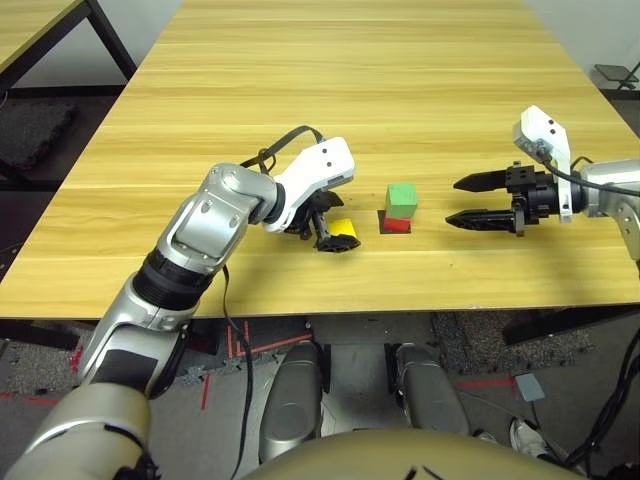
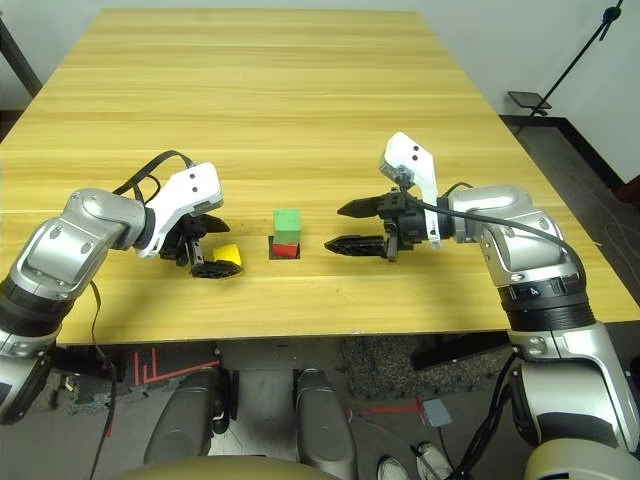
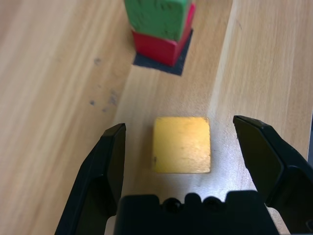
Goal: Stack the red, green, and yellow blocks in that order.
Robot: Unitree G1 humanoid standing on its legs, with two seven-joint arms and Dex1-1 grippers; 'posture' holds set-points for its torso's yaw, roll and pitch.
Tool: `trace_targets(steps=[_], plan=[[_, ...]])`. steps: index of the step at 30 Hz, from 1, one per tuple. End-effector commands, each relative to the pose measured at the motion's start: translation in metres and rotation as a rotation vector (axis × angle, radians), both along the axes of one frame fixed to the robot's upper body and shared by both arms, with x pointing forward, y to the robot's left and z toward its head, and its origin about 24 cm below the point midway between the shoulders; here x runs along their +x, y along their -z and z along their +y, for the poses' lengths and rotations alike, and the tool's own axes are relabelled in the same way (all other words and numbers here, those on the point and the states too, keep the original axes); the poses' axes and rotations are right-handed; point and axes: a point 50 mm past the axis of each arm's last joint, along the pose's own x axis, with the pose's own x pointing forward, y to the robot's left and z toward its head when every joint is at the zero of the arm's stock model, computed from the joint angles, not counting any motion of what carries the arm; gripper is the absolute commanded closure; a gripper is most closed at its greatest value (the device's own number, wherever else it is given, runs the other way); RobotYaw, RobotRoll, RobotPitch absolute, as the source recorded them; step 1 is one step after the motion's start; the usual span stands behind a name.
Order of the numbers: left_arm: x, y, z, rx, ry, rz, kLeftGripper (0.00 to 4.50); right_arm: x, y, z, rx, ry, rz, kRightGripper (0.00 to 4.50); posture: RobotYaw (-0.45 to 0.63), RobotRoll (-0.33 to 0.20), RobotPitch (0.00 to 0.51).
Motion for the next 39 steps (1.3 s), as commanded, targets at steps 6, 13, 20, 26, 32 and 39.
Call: trace_targets(steps=[6, 13, 20, 26, 32, 39], plan=[[-0.009, 0.024, -0.002, 0.056, 0.039, 0.019, 0.02, -0.001, 0.001, 0.002, -0.001, -0.004, 0.007, 0.00, 0.16, -0.090, 0.098], [-0.001, 0.027, 0.005, 0.070, -0.006, 0.003, 1.59, -0.005, 0.003, 0.002, 0.005, 0.005, 0.013, 0.00, 0.14, -0.082, 0.092], [0.008, -0.014, -0.007, 0.039, 0.061, -0.068, 2.51, -0.009, 0.003, 0.001, 0.018, 0.028, 0.014, 0.00, 0.14, -0.073, 0.080], [0.014, -0.057, -0.023, 0.032, 0.156, -0.127, 2.51, -0.011, 0.003, -0.002, 0.014, 0.039, 0.018, 0.00, 0.15, -0.061, 0.085], [0.019, -0.072, -0.048, -0.024, 0.229, -0.117, 2.51, -0.012, 0.005, 0.000, 0.018, 0.040, 0.024, 0.00, 0.14, -0.055, 0.090], [0.038, -0.075, -0.073, -0.035, 0.286, -0.110, 2.51, -0.016, 0.008, 0.001, 0.026, 0.050, 0.036, 0.00, 0.10, -0.051, 0.108]])
